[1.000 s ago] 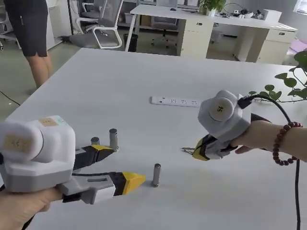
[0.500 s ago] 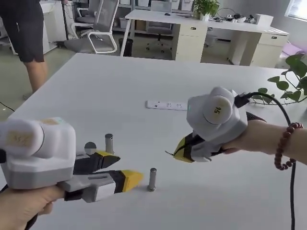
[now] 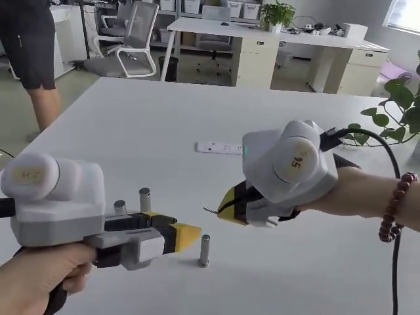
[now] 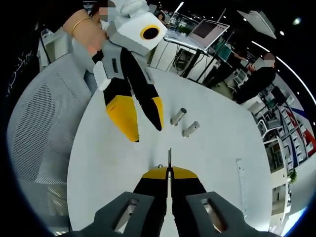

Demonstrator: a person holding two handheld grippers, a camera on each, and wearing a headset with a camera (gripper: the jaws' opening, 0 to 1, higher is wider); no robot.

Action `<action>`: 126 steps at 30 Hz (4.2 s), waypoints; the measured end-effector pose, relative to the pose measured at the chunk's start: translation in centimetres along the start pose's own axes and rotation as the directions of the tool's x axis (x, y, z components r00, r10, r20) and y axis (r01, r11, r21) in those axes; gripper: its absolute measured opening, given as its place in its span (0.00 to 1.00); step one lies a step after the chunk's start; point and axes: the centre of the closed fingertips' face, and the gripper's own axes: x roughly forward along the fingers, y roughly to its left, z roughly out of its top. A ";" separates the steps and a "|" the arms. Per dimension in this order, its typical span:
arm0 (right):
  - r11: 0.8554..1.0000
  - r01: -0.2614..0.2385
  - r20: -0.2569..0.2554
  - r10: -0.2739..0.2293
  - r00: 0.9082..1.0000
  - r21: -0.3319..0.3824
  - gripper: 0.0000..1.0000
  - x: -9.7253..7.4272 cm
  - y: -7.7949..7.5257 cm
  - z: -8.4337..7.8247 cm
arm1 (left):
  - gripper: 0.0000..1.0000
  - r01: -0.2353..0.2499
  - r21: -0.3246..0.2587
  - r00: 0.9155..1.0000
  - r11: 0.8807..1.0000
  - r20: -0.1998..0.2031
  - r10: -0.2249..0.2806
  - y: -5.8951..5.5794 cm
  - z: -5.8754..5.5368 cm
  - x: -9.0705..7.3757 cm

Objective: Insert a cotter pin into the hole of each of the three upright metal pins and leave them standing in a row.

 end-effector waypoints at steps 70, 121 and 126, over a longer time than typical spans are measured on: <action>0.995 -0.006 0.152 -0.009 0.988 0.098 0.00 -1.1 1.3 2.9 | 0.00 0.048 -0.076 0.999 0.996 -0.003 -0.048 -0.8 0.3 -0.2; 0.837 -0.471 0.329 0.378 0.866 0.278 0.00 -3.4 8.3 2.5 | 0.00 0.371 0.327 0.926 0.869 -0.199 -0.321 -6.7 -2.9 -1.7; 0.825 -0.488 0.345 0.387 0.855 0.285 0.00 -3.7 8.4 2.6 | 0.00 0.385 0.313 0.921 0.868 -0.191 -0.340 -7.0 -2.7 -1.8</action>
